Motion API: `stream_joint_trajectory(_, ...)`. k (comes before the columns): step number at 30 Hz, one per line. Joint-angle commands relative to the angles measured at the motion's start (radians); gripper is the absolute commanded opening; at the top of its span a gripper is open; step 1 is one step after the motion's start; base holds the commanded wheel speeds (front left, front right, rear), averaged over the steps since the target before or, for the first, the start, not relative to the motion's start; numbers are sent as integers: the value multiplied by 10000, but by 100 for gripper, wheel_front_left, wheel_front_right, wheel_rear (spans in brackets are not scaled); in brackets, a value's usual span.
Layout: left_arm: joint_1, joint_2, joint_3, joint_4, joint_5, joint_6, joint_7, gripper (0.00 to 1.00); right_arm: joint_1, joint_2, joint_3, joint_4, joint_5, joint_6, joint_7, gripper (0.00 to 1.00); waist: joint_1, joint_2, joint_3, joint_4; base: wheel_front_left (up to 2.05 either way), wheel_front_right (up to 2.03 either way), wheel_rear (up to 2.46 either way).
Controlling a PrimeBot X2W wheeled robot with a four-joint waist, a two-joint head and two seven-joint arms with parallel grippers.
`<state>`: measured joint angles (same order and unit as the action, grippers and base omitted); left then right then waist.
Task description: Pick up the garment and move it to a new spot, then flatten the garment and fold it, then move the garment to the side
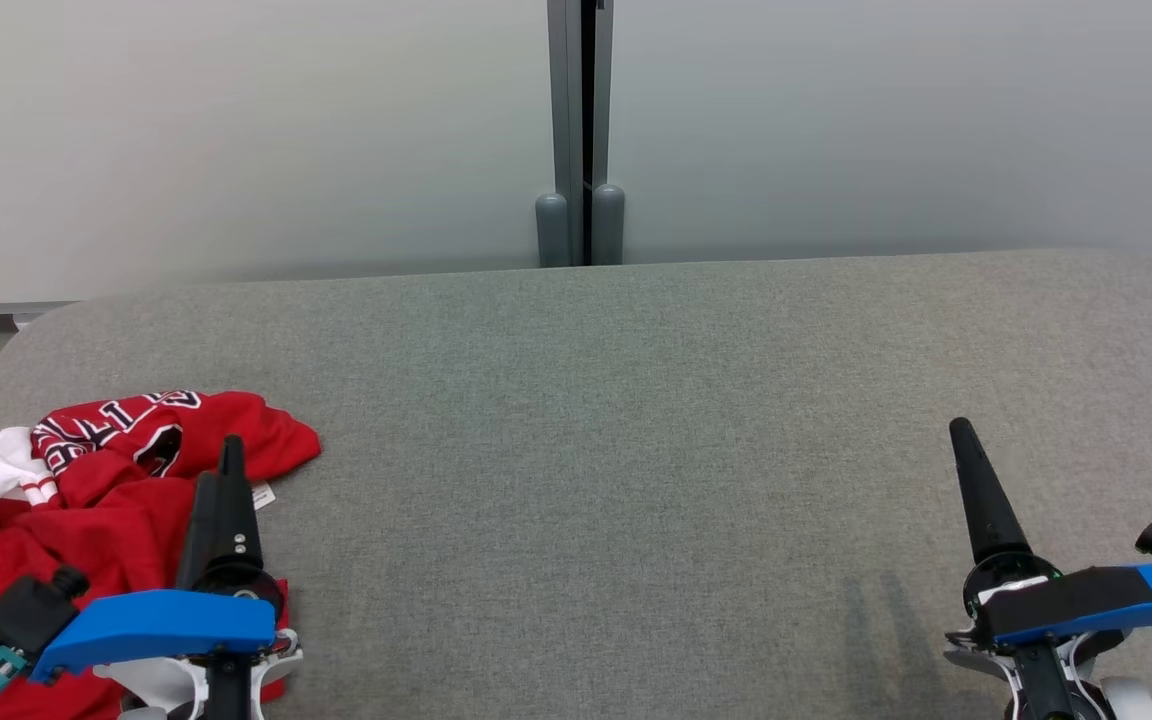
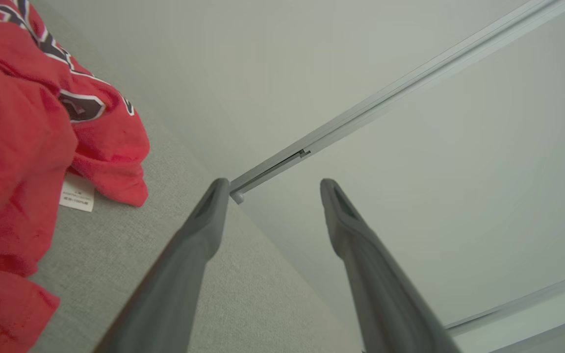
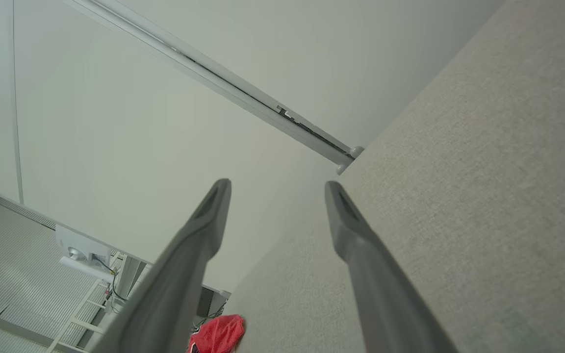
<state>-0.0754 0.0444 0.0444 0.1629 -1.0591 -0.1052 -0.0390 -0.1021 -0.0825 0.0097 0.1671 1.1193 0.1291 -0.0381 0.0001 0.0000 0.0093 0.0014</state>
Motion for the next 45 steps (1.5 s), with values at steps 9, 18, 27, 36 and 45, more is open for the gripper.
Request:
stream_joint_trajectory(9, -225, 66, -353, -216, 2296, 364, -380, 100, -338, -109, 72, -62, -2085, 17, -389, 100, -1, 0, 3, -48, 0, 0, 0)
stream_joint_trajectory(18, -205, 69, -534, -85, 3706, 587, -663, 100, -382, -135, 140, -29, -3525, 19, -678, 100, -1, 0, -10, -52, 0, 0, 0)
stream_joint_trajectory(27, -172, 72, -595, 34, 4648, 622, -923, 100, -419, -168, 254, 0, -4564, 20, -933, 100, -1, 0, -22, -65, 0, 0, 0)
stream_joint_trajectory(36, -190, 74, -684, 11, 5553, 662, -1170, 100, -440, -211, 558, 124, -5394, 20, -1183, 100, -1, 0, 3, -65, 0, 0, 0)
stream_joint_trajectory(45, -198, 74, -772, 9, 6446, 675, -1395, 100, -473, -238, 719, 182, -6213, 21, -1408, 100, -1, 0, 11, -49, 0, 0, 0)
